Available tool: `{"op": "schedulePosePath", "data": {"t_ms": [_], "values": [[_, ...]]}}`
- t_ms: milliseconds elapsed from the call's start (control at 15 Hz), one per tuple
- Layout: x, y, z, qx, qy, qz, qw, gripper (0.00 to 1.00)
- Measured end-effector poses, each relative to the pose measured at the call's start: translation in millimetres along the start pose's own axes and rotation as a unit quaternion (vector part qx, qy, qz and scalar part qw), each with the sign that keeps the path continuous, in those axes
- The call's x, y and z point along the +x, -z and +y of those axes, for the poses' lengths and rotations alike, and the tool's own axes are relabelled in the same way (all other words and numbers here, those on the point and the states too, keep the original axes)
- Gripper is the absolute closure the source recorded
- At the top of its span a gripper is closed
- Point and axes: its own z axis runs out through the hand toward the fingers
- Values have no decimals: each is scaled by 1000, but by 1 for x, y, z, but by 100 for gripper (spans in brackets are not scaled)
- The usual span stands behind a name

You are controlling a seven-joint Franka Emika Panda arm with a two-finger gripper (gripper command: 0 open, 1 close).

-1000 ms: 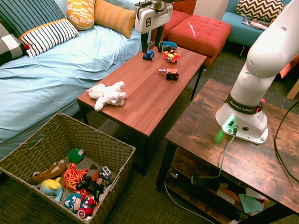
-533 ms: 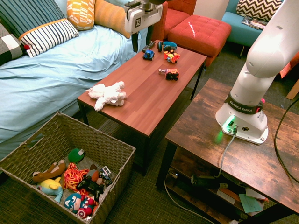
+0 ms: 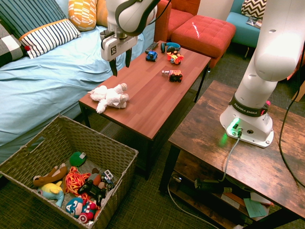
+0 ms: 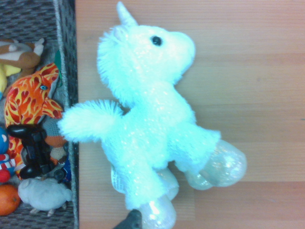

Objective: Put the stuffed toy in the basket

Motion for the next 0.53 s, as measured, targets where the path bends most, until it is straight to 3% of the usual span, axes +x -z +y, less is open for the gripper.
{"op": "schedulePosePath", "data": {"t_ms": [533], "values": [[9,-88,-49,-17,-1,14,1000,0]]}}
